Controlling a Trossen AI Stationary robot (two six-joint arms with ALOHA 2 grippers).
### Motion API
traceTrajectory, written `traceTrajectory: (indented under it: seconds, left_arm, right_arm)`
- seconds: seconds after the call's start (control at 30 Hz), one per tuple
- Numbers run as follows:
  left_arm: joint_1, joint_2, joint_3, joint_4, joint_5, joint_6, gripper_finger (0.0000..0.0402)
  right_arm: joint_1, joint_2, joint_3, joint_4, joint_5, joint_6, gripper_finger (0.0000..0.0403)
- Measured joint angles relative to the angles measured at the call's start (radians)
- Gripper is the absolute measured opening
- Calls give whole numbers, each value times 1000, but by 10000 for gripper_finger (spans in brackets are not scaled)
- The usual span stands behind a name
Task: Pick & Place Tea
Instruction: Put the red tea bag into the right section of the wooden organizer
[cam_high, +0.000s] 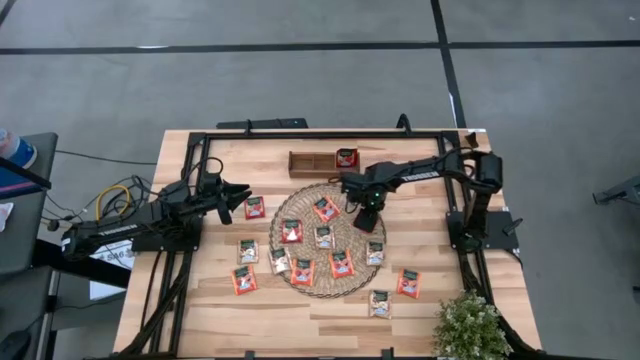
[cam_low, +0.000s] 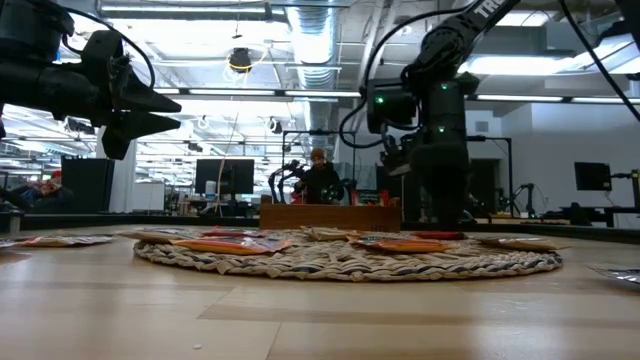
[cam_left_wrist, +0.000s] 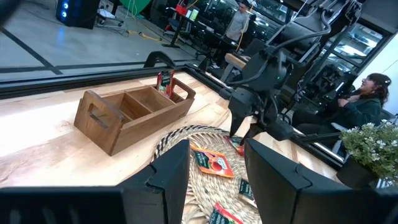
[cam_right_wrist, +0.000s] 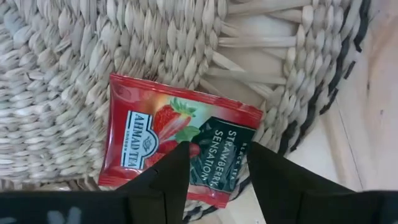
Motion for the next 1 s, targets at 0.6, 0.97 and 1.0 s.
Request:
traceTrajectory:
  seconds: [0.6,0.97,1.0]
  left_arm:
    - [0,0,0,0,0,0,146]
    - [0,0,0,0,0,0,146]
    - [0,0,0,0,0,0,146]
  right_arm:
    - [2,0,-10,40,4,5,62]
    - [4,7,28,-47,26,-45,5]
    - [5,7,41,-65,41,-54,6]
